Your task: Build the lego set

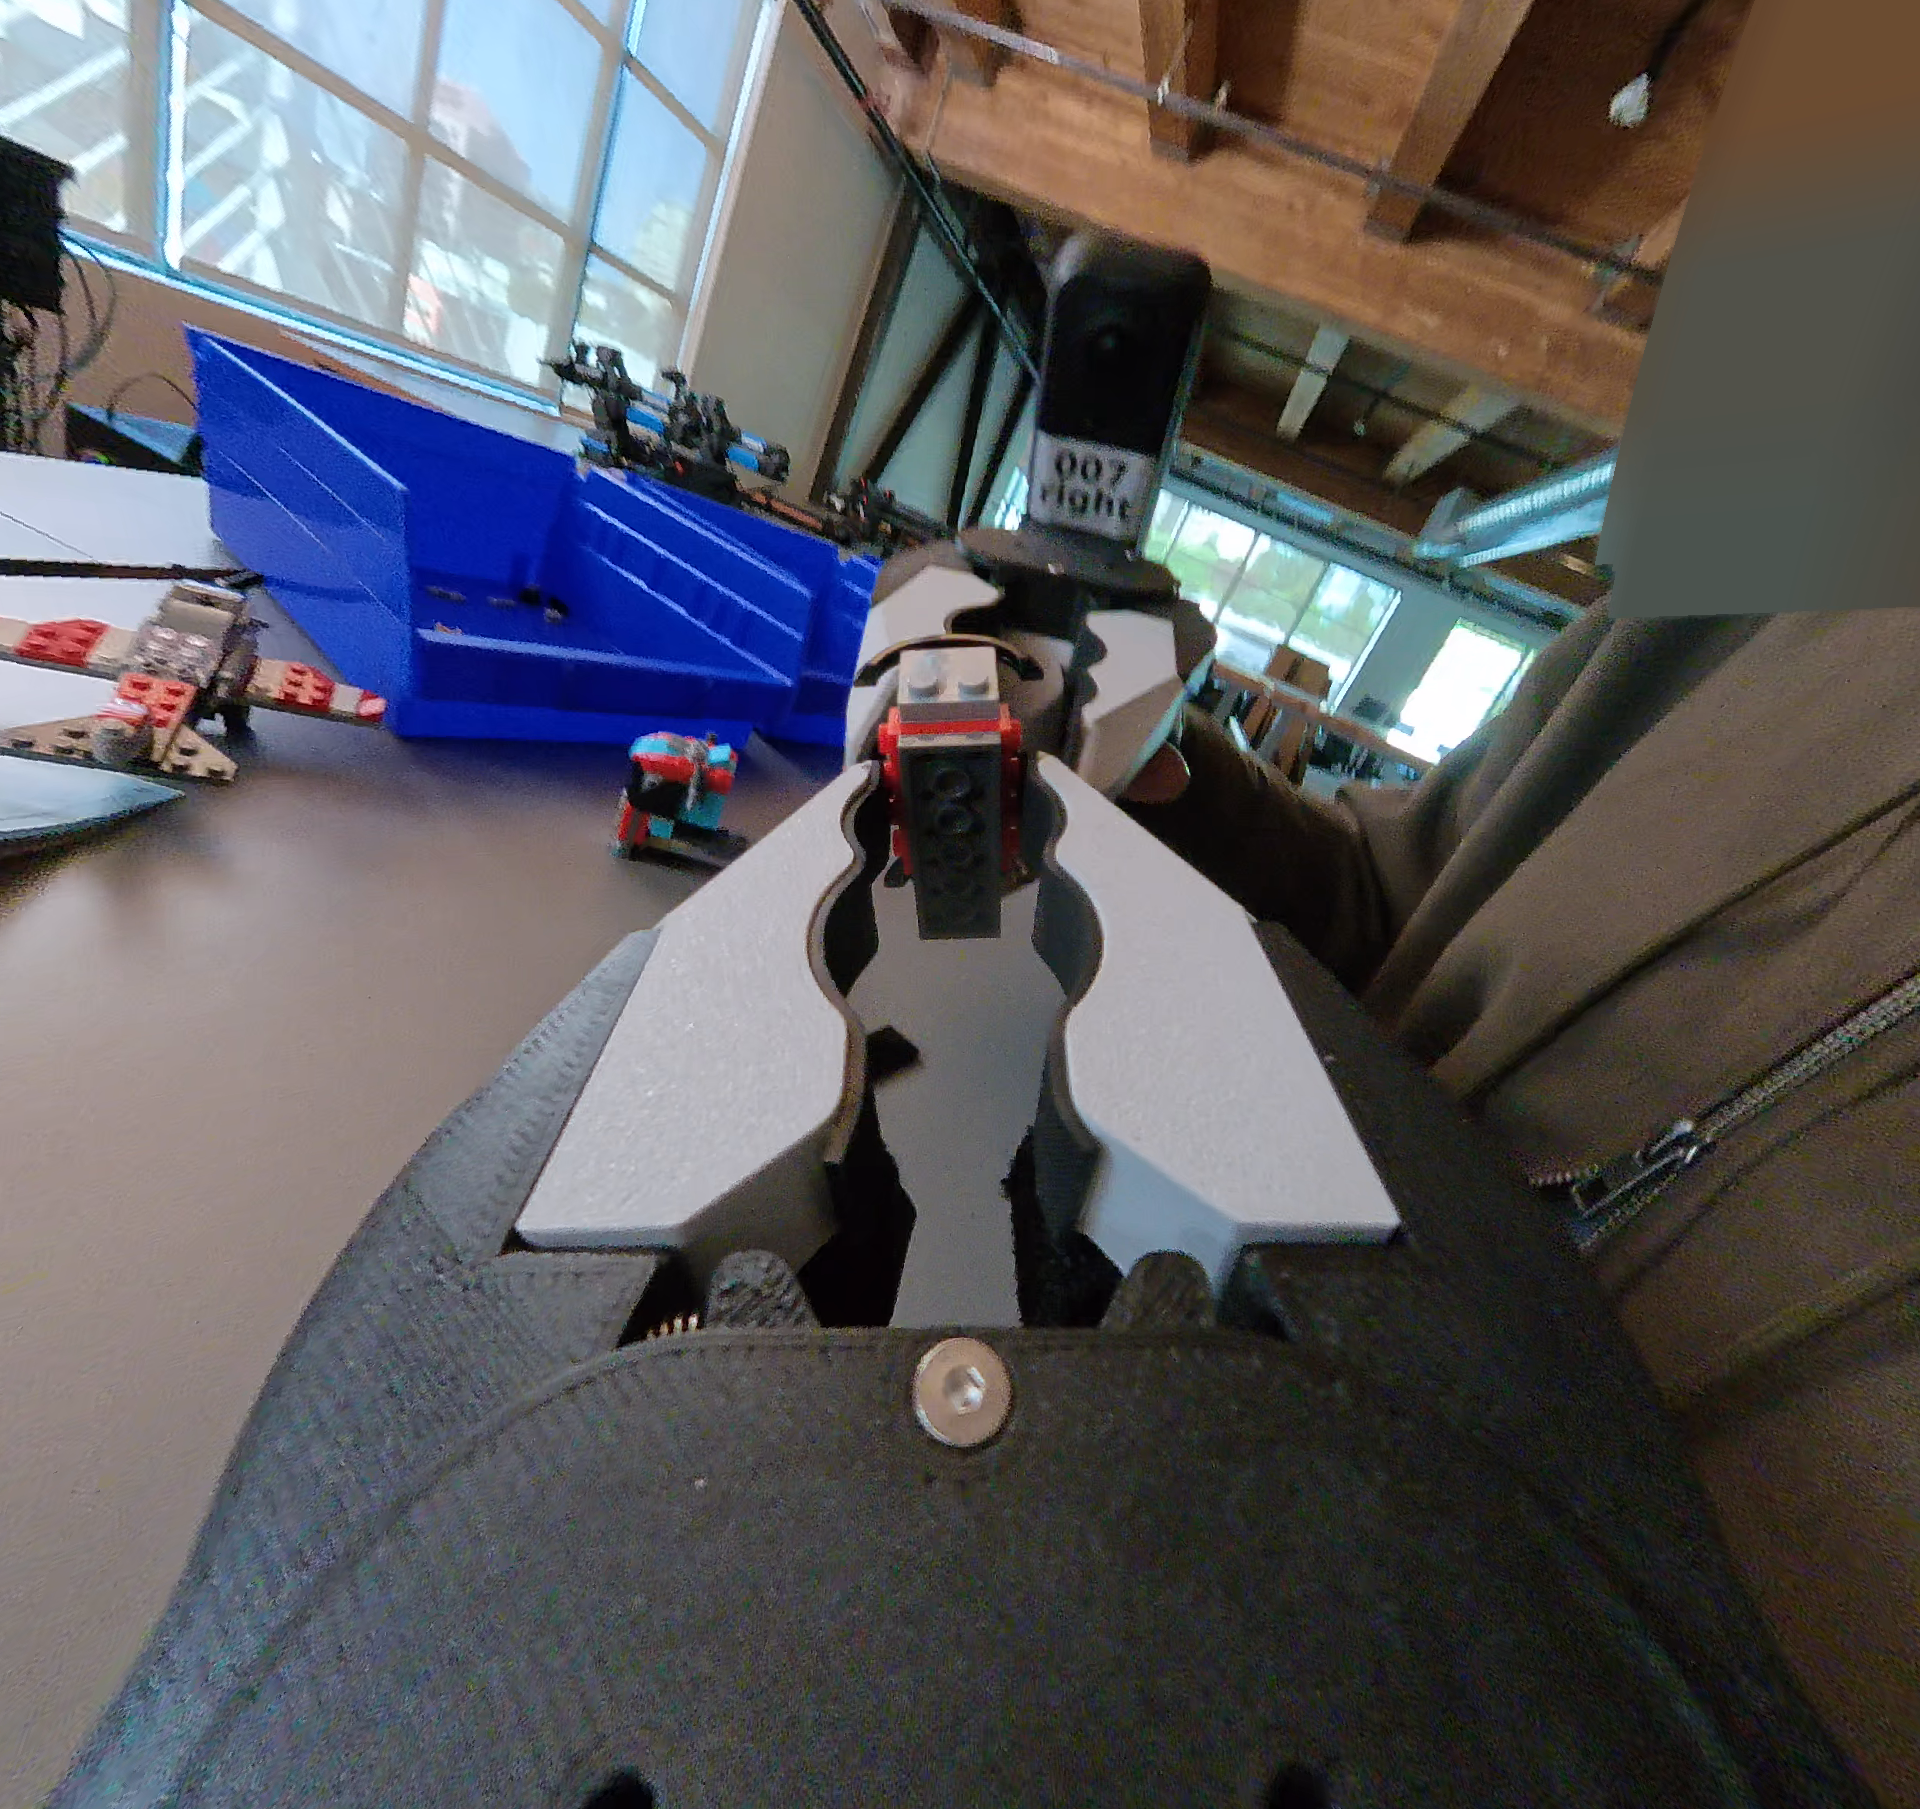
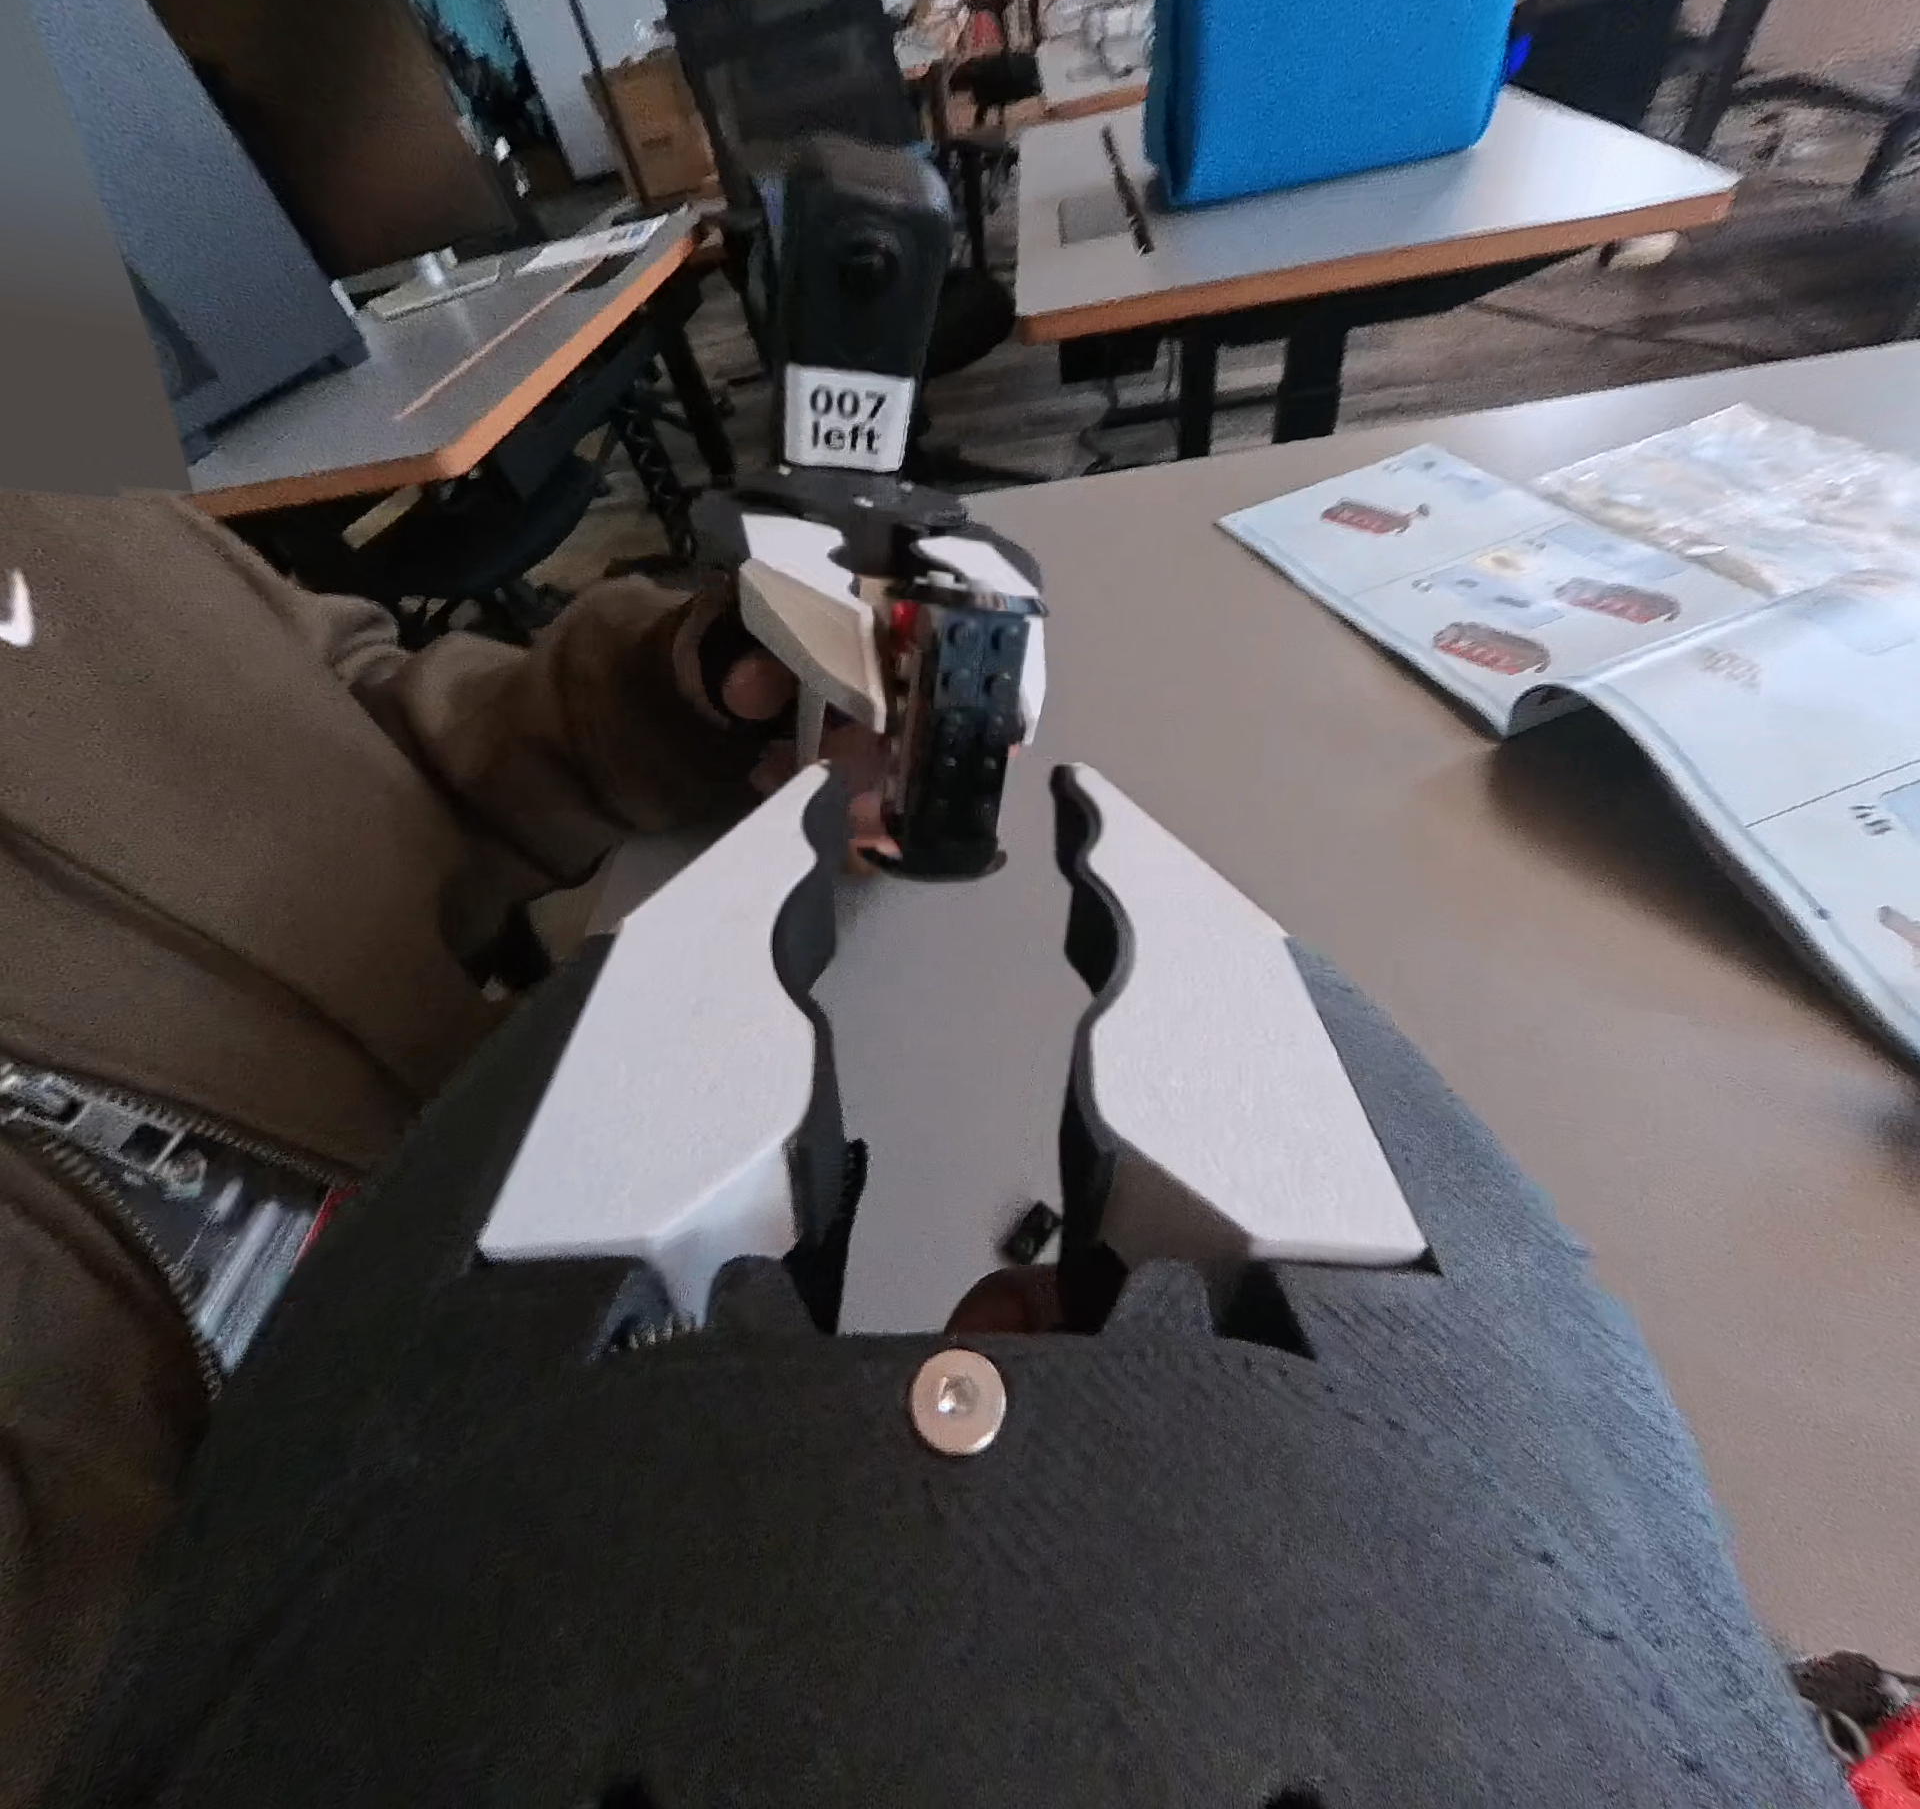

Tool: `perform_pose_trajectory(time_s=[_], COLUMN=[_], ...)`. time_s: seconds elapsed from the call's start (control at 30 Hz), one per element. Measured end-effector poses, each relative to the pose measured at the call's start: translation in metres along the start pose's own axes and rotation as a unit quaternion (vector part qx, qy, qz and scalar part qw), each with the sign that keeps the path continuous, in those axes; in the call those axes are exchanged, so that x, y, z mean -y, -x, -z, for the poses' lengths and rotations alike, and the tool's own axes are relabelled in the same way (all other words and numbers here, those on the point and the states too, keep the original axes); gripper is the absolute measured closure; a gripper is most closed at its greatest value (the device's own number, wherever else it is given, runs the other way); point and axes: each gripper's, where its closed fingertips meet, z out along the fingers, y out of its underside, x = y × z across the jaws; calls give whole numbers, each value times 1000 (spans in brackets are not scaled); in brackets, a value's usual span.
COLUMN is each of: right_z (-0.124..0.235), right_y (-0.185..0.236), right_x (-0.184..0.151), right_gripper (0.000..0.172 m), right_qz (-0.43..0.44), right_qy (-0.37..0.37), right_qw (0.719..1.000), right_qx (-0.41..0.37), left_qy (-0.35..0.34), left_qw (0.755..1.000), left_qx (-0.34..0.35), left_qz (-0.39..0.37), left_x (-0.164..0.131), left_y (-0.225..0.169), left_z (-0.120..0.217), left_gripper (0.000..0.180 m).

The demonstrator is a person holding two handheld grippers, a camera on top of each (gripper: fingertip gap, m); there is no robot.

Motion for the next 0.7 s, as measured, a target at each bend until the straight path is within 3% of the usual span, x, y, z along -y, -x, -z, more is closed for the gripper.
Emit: perform_pose_trajectory(time_s=[0.07,0.17,0.3,0.4,0.53,0.7], right_z=[5,9,0,-4,-4,4], right_y=[-5,-7,-11,-12,-10,-9], right_x=[9,19,13,15,19,23], right_gripper=[119,117,112,112,120,136], right_qz=[13,47,181,279,349,394], right_qy=[-45,-112,-99,-85,-86,-81], right_qw=[998,990,964,929,893,874], right_qx=[-30,-76,-168,-226,-270,-272], left_qy=[-43,-110,-165,-178,-166,-151], left_qw=[999,992,979,972,971,973], left_qx=[10,20,1,-14,-26,-32], left_qz=[16,63,120,154,168,169], left_x=[14,31,39,36,29,26], left_y=[6,17,18,16,12,10], left_z=[7,16,15,9,1,0], left_gripper=[156,156,156,156,156,156])
